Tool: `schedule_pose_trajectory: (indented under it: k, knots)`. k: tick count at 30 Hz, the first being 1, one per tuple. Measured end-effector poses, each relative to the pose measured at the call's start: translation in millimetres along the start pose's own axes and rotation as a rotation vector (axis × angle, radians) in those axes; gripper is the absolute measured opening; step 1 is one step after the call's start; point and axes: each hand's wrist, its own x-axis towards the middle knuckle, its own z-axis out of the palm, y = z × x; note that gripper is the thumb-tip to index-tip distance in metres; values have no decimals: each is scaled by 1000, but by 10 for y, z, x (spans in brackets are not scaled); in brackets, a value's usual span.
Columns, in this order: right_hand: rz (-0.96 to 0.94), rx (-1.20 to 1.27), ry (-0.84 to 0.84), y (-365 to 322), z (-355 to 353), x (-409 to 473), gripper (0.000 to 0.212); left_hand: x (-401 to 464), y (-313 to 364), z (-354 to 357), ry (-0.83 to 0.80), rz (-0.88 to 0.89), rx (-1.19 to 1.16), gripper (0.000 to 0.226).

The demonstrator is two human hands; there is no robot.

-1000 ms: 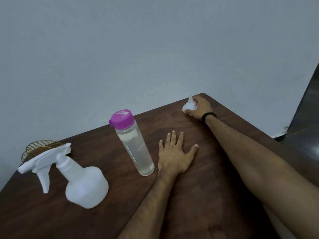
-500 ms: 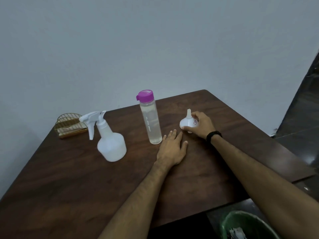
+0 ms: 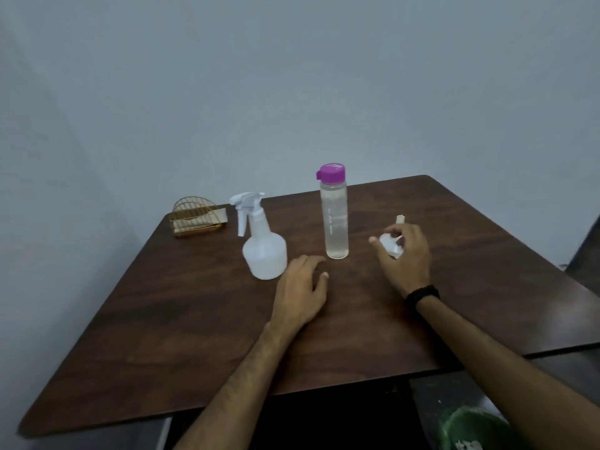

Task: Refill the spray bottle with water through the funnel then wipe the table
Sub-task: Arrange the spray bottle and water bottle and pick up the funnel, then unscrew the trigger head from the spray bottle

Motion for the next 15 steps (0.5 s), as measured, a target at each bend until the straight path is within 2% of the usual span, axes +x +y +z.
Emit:
schedule_pose_trajectory:
  k: [2, 4, 7, 10, 13, 15]
  knots:
    - [-64, 73, -107, -226, 203, -156, 23, -51, -160, -200, 165, -62, -21, 23]
    - [-70, 128, -218, -447, 461, -277, 26, -97, -332, -393, 328, -190, -72, 18]
    - [13, 180, -446, -704, 841, -347, 59, -91, -564, -660, 467, -472, -217, 17]
    - [104, 118, -616, -811, 1111, -277, 97, 44, -729, -883, 435, -586, -366, 27]
    - [170, 143, -643, -824, 1288, -167, 111, 274, -857, -996, 279, -549, -490, 38]
    - [179, 191, -690, -836, 1366, -107, 119, 413, -887, -1003, 180, -543, -680, 41]
